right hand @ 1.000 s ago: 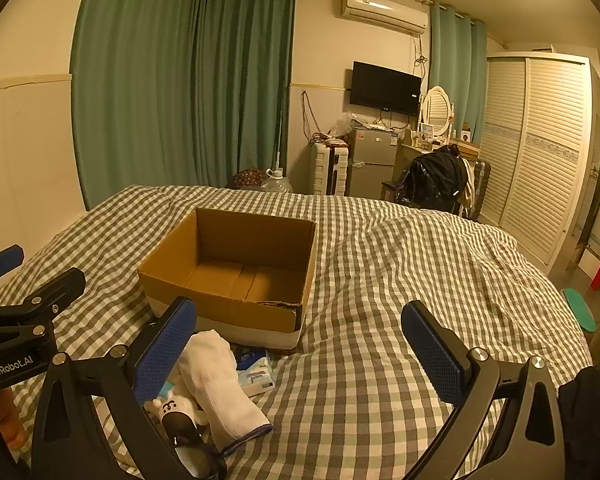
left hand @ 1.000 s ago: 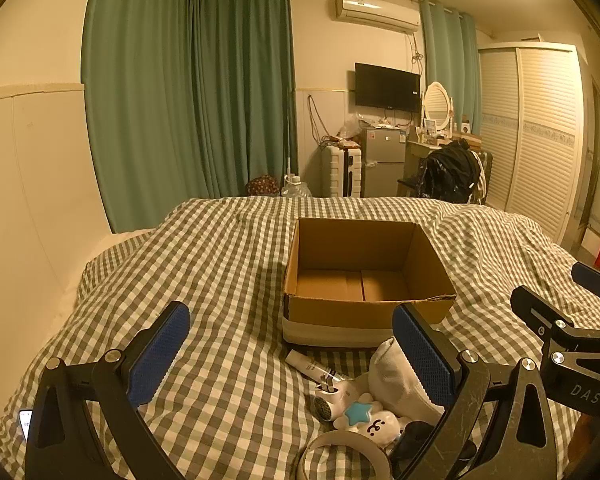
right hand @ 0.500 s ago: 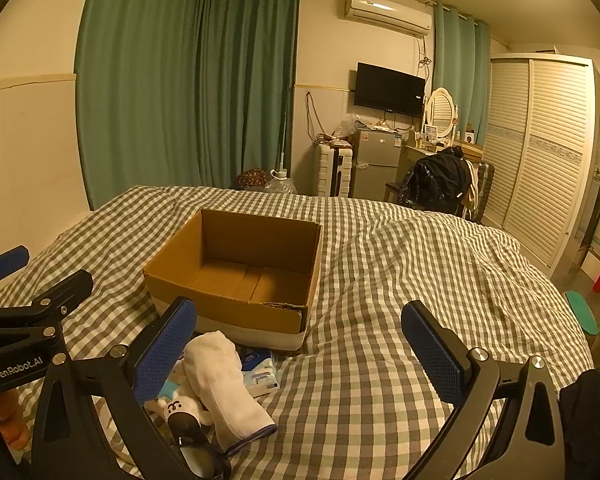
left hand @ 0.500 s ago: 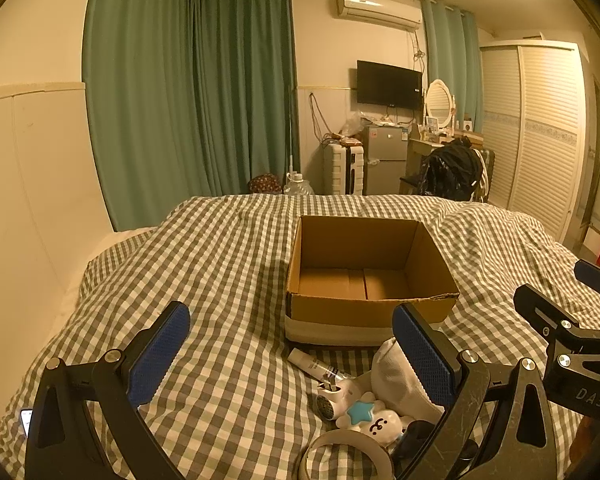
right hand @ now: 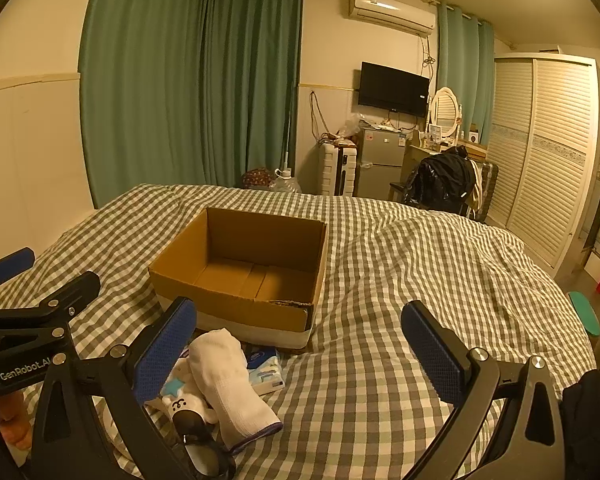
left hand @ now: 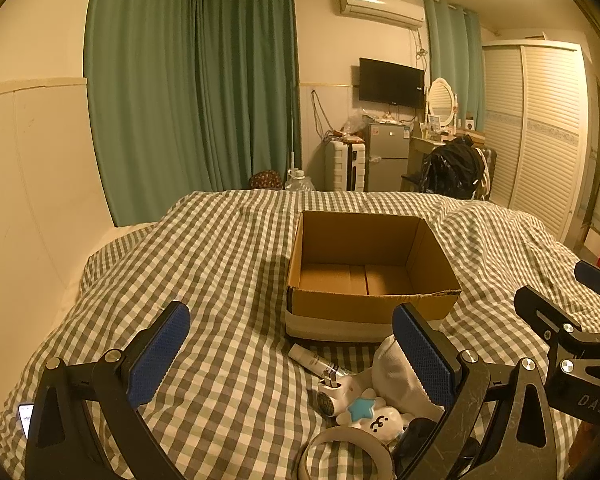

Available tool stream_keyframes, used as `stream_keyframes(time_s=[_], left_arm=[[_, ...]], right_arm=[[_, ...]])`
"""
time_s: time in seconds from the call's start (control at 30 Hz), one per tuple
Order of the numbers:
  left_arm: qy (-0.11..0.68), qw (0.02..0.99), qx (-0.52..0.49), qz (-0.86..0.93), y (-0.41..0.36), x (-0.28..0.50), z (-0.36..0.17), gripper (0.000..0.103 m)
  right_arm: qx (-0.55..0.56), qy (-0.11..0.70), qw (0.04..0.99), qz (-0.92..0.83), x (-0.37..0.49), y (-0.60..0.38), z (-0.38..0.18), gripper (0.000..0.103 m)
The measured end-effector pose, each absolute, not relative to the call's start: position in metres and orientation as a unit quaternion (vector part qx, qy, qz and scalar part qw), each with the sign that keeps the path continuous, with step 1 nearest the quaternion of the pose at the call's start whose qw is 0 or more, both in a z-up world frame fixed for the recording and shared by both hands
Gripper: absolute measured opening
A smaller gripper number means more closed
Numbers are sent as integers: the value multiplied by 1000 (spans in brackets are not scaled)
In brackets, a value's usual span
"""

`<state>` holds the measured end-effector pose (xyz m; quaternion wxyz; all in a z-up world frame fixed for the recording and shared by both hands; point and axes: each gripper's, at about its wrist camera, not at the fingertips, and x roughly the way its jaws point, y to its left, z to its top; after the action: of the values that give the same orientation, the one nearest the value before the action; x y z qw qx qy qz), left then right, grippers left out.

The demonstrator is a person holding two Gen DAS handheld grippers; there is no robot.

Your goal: Organize objects

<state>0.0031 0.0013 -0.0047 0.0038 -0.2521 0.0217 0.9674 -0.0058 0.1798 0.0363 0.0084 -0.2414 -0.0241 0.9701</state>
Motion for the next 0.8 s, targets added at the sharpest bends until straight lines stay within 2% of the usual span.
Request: stream_keyframes(time_s=[0.8], left_arm=[[24, 6, -256, 966, 4, 5, -9, 103]], right_arm=[[-241, -25, -1, 970, -2, 176, 35, 103]])
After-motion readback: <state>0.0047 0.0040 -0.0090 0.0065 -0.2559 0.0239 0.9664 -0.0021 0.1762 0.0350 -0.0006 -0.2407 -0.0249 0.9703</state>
